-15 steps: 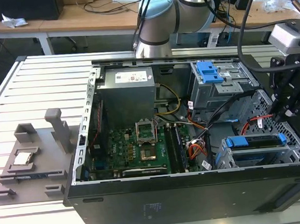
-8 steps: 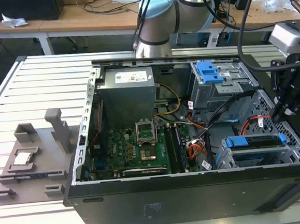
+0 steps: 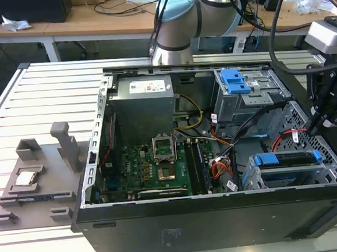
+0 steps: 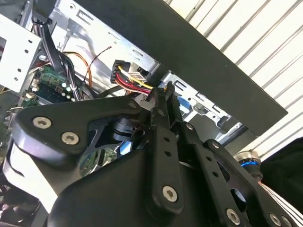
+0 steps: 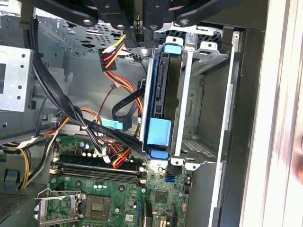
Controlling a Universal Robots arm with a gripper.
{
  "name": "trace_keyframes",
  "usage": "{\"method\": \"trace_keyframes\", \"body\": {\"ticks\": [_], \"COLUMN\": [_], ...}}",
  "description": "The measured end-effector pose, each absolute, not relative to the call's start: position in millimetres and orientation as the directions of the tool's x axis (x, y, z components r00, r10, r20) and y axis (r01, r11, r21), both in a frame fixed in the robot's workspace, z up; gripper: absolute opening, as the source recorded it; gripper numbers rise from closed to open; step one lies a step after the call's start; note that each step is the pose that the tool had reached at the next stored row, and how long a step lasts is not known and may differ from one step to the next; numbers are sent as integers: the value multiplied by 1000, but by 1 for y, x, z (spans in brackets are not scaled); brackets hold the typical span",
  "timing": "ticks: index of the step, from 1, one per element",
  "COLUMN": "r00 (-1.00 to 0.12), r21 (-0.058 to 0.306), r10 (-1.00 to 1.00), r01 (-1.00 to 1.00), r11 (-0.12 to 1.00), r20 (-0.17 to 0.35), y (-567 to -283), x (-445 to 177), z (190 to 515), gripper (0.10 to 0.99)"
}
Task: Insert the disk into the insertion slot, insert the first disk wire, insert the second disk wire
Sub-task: 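Insert the first disk wire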
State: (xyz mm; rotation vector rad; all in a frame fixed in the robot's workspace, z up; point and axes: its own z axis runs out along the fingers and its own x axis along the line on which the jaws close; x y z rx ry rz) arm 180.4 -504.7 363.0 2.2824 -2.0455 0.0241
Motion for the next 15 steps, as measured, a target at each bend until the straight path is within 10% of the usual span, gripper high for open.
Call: {"method": "trace_keyframes", "body": {"ticks": [15], "r00": [-19], "r21": [46], "r10": [-998], "r01": [-999], "r11": [22], "r20": [59], "y": [-523], "x": [156], "z": [350], "gripper": [173]}}
